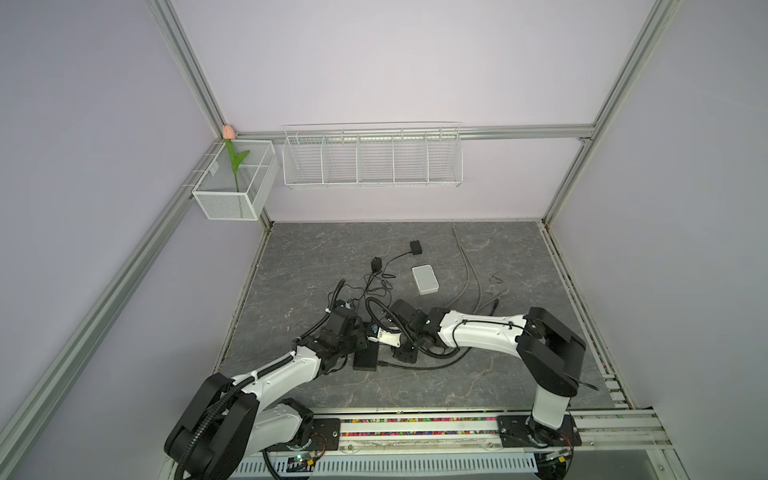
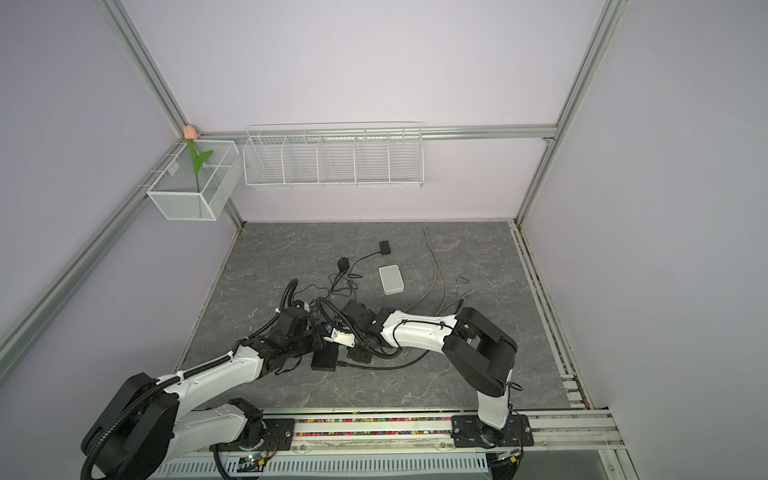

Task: Insert the plug into the switch port
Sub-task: 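Carry the grey plug with the right gripper to the switch port, then push the grey plug into the switch port while left holds the switch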

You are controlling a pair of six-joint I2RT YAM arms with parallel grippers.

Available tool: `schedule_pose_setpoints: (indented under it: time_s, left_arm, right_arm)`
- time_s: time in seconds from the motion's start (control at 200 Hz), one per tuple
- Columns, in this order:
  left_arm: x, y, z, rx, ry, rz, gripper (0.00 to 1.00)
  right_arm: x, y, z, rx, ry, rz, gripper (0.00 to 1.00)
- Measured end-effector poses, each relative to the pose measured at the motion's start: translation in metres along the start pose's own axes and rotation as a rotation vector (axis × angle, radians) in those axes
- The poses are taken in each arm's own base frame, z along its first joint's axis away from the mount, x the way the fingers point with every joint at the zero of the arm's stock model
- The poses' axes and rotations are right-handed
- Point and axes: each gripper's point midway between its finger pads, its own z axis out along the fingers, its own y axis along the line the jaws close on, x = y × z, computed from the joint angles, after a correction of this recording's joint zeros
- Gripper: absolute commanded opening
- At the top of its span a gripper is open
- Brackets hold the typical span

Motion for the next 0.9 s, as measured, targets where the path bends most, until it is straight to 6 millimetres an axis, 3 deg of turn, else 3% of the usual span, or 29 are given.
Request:
schedule_pose_setpoints:
  time_s: [0.52, 0.9]
  left_arm:
    - [0.0070, 0.0029, -0.0040, 0.053, 0.008, -0.016, 0.41]
    - [0.0076, 0.0021, -0.0015, 0.101, 0.028, -0.045, 0.41]
  right_arm:
    - [-0.0008, -0.0081, 0.0012, 0.062, 0.004, 0.005, 0.07]
    - [0.0043, -0.0035, 0.0038, 0.073, 0.023, -0.005, 0.07]
